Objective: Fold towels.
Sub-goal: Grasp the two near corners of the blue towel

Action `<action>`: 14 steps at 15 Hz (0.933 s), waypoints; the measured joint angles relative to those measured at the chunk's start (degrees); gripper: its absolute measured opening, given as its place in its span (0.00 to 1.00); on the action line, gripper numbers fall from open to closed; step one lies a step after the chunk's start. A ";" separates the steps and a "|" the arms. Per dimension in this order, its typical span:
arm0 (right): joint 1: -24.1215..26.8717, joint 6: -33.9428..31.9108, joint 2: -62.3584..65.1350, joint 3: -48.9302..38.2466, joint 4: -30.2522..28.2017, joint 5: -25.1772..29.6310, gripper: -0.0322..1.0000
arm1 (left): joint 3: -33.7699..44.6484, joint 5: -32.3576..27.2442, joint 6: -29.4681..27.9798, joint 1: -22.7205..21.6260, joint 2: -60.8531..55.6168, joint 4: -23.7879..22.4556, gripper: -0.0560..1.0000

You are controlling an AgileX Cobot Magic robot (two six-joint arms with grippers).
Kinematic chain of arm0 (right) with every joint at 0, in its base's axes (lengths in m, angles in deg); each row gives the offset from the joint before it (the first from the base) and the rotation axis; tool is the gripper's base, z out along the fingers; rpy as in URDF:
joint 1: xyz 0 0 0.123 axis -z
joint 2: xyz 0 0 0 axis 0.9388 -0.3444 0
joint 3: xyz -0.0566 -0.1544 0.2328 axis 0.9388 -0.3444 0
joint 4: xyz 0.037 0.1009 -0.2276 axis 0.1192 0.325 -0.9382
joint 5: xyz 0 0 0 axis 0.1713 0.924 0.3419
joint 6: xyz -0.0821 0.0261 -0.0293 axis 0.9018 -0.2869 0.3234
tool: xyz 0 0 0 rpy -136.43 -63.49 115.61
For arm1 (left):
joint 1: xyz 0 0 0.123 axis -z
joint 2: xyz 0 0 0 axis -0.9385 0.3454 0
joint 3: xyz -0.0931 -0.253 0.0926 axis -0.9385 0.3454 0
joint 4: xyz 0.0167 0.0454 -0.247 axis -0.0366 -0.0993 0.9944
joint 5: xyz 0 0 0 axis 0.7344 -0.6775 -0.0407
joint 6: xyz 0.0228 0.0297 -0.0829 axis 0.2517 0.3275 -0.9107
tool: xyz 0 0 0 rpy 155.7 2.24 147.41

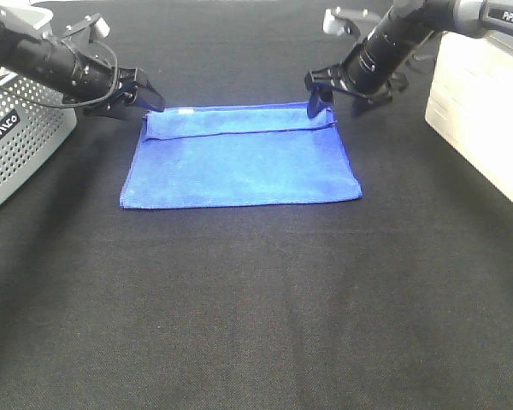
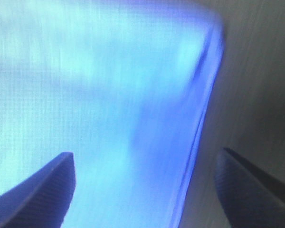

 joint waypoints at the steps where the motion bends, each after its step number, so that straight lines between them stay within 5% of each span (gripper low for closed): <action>1: 0.00 -1.15 0.06 0.00 -0.06 2.29 0.77 | 0.00 -2.23 -1.60 0.00 -0.52 -1.20 0.72; 7: 0.00 -3.15 0.46 0.00 0.00 11.46 0.77 | 0.06 -12.26 -6.36 0.23 -0.69 -3.67 0.71; 9: 0.00 -4.13 0.97 0.00 0.00 13.69 0.76 | 5.90 -12.72 -6.42 0.97 -2.81 -3.38 0.71; 14: 0.11 -6.02 5.44 -4.13 -0.57 16.33 0.69 | 32.20 3.67 -6.42 1.15 -15.76 -2.92 0.71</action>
